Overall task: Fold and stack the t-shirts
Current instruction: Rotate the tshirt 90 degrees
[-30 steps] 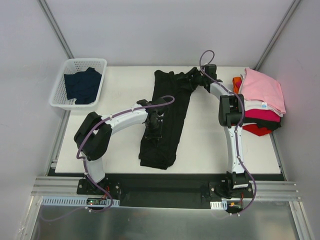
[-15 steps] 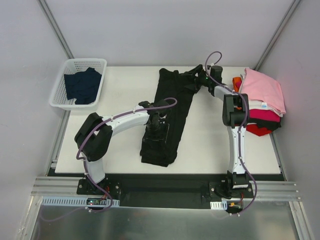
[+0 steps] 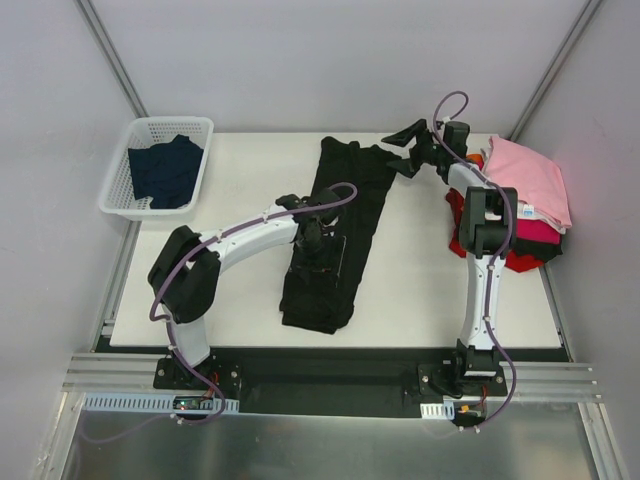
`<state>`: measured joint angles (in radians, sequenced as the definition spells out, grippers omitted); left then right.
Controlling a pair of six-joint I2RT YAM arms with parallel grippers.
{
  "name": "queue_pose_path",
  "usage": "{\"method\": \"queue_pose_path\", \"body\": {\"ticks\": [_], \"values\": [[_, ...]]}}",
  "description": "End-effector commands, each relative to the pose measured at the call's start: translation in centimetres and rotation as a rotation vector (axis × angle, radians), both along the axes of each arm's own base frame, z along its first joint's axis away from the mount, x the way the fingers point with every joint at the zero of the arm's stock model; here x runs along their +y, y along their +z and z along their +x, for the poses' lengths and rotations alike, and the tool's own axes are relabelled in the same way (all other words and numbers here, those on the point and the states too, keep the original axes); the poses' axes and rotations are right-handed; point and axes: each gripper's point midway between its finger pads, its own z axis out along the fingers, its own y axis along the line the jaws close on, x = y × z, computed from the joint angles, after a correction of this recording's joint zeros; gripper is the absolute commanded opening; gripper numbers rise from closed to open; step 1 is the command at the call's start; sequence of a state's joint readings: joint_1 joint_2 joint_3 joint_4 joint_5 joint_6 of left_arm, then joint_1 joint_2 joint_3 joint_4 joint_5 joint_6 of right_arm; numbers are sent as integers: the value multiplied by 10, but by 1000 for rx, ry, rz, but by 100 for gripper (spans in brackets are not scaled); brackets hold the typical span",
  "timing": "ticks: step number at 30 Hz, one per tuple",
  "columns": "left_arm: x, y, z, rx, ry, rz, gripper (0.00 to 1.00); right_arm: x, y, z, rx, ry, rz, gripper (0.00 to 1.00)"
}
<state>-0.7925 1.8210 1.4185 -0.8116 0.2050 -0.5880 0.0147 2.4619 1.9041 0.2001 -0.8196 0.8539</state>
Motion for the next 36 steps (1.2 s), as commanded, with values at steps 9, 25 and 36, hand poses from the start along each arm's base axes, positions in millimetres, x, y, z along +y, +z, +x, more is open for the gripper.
{"method": "queue_pose_path", "body": {"ticks": [9, 25, 36], "values": [[13, -8, -20, 29, 40, 14, 7, 17, -17, -19, 14, 46, -78, 1], [-24, -40, 3, 75, -5, 2, 0, 12, -63, -13, 114, -24, -165, 1], [-30, -66, -20, 145, 5, 8, 0, 15, -63, 21, 89, -54, -96, 1]]}}
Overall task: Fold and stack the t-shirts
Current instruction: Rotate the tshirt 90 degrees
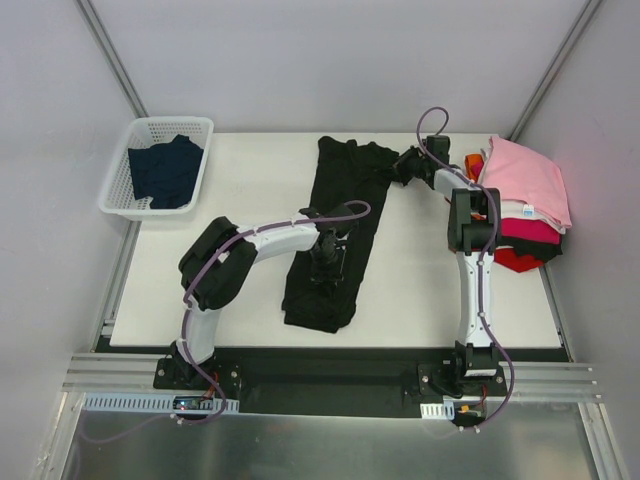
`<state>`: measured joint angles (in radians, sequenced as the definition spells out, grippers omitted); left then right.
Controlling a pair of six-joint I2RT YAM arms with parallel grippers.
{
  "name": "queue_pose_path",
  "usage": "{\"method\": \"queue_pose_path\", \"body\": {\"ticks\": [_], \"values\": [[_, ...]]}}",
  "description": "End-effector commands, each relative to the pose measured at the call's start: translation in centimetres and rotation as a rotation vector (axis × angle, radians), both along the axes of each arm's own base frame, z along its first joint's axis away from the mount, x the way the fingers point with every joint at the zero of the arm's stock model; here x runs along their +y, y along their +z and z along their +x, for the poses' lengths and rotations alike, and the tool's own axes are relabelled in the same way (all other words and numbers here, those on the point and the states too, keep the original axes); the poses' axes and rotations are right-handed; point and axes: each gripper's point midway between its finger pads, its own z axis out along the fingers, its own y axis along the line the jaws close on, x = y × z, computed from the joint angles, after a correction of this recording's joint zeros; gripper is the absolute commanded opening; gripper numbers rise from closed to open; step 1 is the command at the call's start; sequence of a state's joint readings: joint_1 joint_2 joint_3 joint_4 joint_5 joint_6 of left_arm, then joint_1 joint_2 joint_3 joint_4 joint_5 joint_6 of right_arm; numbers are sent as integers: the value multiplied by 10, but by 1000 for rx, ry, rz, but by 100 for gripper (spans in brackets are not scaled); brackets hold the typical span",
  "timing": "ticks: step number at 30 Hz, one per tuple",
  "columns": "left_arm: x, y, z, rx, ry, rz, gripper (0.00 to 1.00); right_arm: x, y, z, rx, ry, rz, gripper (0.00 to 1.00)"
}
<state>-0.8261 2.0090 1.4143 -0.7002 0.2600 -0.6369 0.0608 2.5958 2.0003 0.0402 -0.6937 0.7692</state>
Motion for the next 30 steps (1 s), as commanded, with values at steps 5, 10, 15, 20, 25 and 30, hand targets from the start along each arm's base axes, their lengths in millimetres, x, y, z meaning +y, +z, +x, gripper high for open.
{"method": "queue_pose_path", "body": {"ticks": [5, 10, 15, 20, 25, 30], "values": [[-9, -19, -21, 60, 15, -29, 0, 1, 18, 28, -70, -45, 56, 1], [-12, -25, -26, 81, 19, -35, 0, 0, 14, 32, -66, -52, 68, 1], [-14, -26, -25, 74, 18, -39, 0, -3, 12, 34, -68, -62, 71, 5], [-17, -24, -25, 74, 17, -47, 0, -5, 12, 36, -72, -70, 76, 6], [-21, -26, -30, 82, 18, -48, 0, -5, 10, 36, -72, -69, 81, 8], [-19, -27, -35, 75, 23, -33, 0, -5, 12, 36, -85, -66, 88, 8]]}}
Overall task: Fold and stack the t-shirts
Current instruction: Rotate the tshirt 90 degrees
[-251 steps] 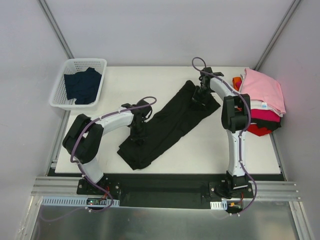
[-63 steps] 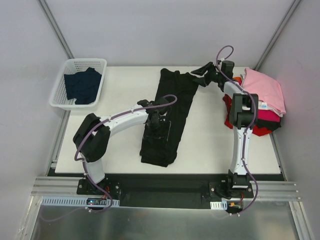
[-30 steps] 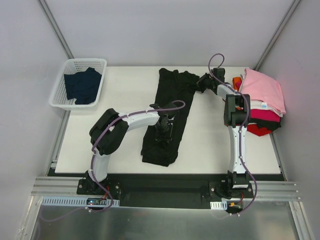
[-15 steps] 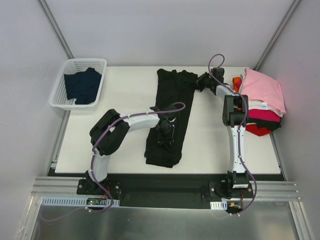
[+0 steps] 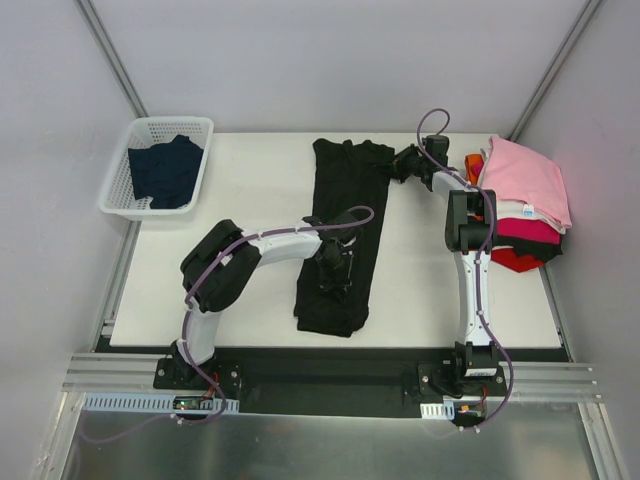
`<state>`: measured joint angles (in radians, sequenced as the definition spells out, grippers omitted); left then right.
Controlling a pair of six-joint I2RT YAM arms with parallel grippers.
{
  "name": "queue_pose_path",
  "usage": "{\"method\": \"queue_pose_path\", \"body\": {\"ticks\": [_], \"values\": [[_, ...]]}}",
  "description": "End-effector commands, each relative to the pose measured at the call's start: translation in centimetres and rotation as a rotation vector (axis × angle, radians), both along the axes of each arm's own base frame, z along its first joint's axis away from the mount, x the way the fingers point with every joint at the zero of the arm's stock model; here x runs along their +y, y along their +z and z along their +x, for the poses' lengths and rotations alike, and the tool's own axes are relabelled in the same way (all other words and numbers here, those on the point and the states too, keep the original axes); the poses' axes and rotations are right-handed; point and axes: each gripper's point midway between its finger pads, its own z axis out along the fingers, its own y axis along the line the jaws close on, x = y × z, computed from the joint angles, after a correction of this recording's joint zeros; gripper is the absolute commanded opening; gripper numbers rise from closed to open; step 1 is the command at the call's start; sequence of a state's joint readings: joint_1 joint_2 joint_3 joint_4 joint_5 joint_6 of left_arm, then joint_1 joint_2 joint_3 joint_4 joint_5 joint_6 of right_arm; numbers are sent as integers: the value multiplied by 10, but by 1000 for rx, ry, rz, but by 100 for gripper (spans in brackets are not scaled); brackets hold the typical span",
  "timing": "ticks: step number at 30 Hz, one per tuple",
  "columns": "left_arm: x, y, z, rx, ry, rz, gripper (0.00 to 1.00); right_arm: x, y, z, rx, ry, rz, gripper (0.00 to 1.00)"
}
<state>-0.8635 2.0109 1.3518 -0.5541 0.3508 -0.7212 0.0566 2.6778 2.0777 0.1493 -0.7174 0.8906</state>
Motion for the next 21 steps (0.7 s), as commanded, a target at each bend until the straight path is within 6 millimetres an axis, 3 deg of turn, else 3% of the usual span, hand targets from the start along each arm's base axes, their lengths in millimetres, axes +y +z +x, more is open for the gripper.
{"method": "queue_pose_path", "body": {"ticks": [1, 9, 11, 12, 14, 15, 17, 21], "values": [[11, -20, -18, 28, -4, 79, 0, -9, 12, 13, -63, -33, -4, 7], [10, -10, -12, -12, 6, 69, 4, -7, 27, 12, -96, -29, 1, 5], [10, -8, -12, -18, 4, 64, 16, -7, 30, 13, -104, -29, 7, 5], [11, -8, -13, -17, 5, 65, 35, -6, 31, 13, -108, -27, 10, 4], [11, -6, -12, -23, 6, 63, 57, -5, 33, 13, -111, -24, 31, 4], [13, -7, -13, -23, 7, 67, 77, -5, 31, 14, -109, -24, 37, 4], [13, -6, -13, -26, 7, 68, 89, -4, 32, 14, -114, -22, 52, 4], [13, -7, -13, -26, 6, 68, 98, -2, 33, 13, -118, -17, 67, 3]]}}
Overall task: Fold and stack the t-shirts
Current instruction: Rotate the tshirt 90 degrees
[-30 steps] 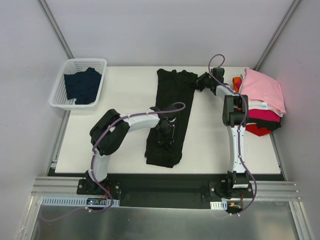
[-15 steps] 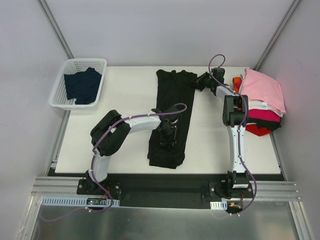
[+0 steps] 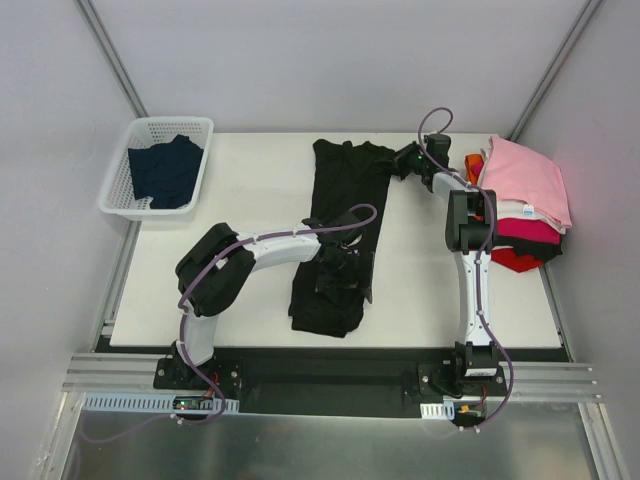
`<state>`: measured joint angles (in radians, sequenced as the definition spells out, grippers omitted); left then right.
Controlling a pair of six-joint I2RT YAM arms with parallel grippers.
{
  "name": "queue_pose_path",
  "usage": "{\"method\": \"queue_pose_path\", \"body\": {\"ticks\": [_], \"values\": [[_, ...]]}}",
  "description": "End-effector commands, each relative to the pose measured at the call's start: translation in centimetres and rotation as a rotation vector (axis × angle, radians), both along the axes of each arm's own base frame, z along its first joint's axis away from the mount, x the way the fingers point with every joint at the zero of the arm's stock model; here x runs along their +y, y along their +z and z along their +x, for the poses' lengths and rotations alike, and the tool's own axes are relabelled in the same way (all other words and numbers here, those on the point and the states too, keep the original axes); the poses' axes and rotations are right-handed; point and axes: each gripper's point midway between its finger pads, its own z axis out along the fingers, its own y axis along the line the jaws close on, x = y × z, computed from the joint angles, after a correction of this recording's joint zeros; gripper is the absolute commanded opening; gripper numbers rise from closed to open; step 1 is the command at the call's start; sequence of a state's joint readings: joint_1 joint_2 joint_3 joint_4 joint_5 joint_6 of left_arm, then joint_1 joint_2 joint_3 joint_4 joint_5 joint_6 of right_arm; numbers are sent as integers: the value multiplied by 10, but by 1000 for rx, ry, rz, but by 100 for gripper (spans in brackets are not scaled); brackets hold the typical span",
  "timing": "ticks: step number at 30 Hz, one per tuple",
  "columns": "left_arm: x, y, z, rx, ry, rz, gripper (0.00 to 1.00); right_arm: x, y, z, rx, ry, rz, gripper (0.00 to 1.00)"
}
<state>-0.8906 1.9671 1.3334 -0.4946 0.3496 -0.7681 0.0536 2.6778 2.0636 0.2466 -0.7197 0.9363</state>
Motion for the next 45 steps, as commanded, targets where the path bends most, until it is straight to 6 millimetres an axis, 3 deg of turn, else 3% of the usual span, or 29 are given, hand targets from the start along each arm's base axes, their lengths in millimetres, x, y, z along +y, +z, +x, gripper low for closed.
{"method": "queue_pose_path", "body": {"ticks": [1, 12, 15, 24, 34, 41, 44, 45], "values": [[28, -20, -9, 9, -6, 130, 98, -2, 24, 6, -74, 3, 36, 3], [23, -16, -7, 1, -8, 115, 94, -1, 49, 4, -117, 18, 51, 1], [17, -6, -4, -13, -12, 86, 98, -3, 52, 5, -121, 17, 54, 1], [-4, 30, 7, -41, 10, 9, 99, -3, 53, 3, -111, 16, 73, 1], [-21, 36, -4, -56, -25, -4, 99, -2, 56, -5, -130, 47, 92, 1], [-28, 49, 4, -100, -40, -16, 98, -2, 94, -15, -182, 88, 109, 1], [-30, 61, 14, -148, -53, -8, 96, -7, 119, -24, -206, 102, 117, 2], [-30, 65, 17, -163, -56, -5, 96, -9, 136, -29, -229, 112, 119, 4]]}}
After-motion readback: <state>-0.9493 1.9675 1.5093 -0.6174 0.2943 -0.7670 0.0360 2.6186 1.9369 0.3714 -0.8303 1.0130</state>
